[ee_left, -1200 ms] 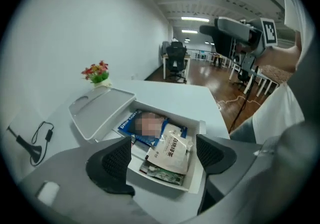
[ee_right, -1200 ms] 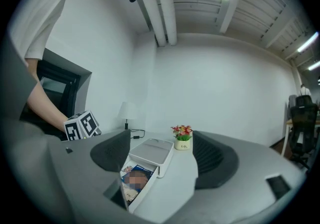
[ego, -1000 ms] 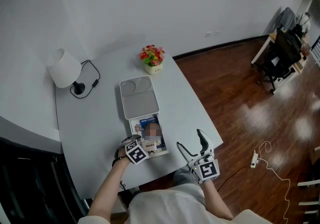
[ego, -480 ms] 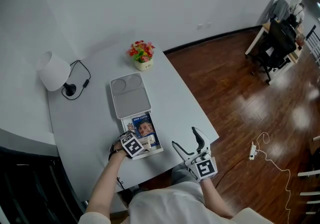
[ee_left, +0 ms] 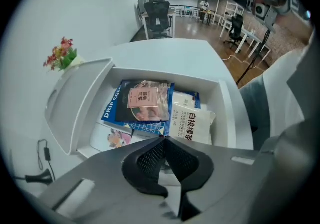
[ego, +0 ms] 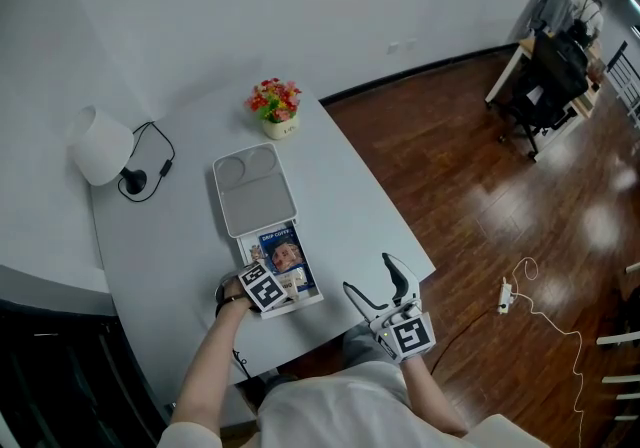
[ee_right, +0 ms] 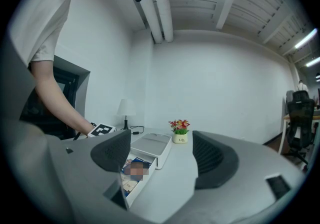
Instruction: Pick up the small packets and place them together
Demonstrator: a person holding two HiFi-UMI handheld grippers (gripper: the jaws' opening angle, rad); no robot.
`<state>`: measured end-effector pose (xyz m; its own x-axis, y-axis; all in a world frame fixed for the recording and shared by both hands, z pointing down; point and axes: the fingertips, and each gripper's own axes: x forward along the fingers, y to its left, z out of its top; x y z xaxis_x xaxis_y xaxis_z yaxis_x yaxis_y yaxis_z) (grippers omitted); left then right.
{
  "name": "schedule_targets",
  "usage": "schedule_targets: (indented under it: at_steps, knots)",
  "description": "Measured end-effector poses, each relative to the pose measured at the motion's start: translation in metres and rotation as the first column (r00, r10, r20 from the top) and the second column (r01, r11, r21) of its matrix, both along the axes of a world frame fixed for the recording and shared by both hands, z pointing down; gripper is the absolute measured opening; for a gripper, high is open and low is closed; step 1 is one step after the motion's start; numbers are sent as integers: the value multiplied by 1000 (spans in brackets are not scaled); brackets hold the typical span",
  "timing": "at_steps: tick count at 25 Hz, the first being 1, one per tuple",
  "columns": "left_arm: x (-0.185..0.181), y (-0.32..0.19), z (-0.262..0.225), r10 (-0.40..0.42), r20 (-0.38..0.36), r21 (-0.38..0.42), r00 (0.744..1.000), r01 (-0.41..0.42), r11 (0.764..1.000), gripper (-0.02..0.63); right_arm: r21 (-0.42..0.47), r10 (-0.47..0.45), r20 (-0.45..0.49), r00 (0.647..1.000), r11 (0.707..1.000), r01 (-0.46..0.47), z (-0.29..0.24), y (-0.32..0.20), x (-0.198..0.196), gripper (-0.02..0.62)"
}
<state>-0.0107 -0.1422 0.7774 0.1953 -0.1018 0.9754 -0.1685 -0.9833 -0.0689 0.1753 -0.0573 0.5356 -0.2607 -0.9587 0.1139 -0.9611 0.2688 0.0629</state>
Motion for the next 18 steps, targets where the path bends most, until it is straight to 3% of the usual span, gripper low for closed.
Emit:
schedule_targets:
  at_steps: [8,18]
  knots:
    - [-3,6,-9,-15,-47,-26,999,14,1000,6,8,-32,20,999,999,32,-4,-1,-9,384]
    - [-16,23,-48,-70,-171,28,983,75,997,6,29,-52,36,998,998,51,-8,-6,-12,374]
